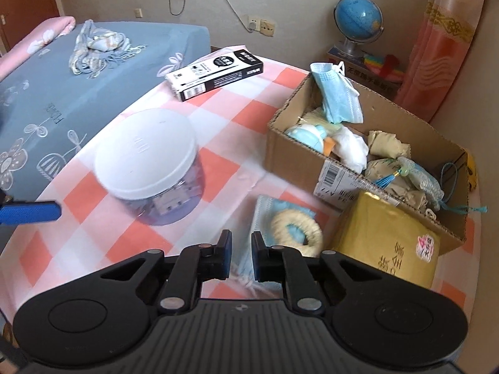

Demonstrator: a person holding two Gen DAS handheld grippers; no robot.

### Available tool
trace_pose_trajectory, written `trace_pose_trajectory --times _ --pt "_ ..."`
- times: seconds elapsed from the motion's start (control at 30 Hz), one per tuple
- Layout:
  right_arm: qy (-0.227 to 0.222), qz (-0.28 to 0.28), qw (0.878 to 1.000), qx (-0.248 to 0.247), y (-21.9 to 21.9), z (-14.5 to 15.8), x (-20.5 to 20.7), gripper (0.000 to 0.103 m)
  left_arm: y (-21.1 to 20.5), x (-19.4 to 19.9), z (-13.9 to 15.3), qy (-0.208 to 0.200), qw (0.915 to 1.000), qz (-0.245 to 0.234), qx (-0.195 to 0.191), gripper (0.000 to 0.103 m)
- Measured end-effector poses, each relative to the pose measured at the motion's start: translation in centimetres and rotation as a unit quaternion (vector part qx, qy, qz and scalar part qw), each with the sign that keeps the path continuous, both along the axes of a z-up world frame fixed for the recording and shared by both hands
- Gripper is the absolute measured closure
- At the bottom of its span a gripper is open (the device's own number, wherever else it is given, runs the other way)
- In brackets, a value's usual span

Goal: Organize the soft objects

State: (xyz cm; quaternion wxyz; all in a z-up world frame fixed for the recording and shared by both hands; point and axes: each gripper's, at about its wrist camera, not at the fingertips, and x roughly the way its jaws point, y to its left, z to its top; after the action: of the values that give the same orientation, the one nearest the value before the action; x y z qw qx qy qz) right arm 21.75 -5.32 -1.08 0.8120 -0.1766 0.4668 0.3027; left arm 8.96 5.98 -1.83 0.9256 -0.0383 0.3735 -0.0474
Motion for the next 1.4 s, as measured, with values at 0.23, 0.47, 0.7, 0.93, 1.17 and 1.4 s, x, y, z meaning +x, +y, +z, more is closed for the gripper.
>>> trace_pose_trajectory --times 0.23,0.47,0.7,0.93,1.17,1.4 --pt "-0.046 -0.009 0.999 -0.009 0.0 0.9 0.0 0.069 0.2 -0.2 0.1 -0.002 1.0000 0.003 -0.003 0.001" --pt "-0.038 -0.025 0.999 -0.024 0.0 -1.1 1.8 0.055 0.4 0.1 -0.3 0.005 1.0000 0.006 -0.002 0.001" --pt "-0.047 -0.027 0.998 -0.032 -0.2 -1.5 1.3 0.085 0.5 0.3 -0.5 0.009 0.9999 0.006 -0.001 0.001" --pt "-0.054 -0.022 0.998 0.002 -1.0 0.7 -0.6 0.086 0.4 0.4 -0.4 0.008 0.9999 -0.004 0.013 0.001" --pt "-0.070 -0.026 0.997 0.007 -1.5 1.3 -1.7 0.081 0.1 0.3 -0.3 0.006 0.9999 -0.007 0.011 0.001" --pt "-0.067 -0.029 0.997 -0.023 -0.4 -0.8 0.0 0.071 0.2 0.2 -0.6 0.012 0.9999 -0.006 0.007 0.001"
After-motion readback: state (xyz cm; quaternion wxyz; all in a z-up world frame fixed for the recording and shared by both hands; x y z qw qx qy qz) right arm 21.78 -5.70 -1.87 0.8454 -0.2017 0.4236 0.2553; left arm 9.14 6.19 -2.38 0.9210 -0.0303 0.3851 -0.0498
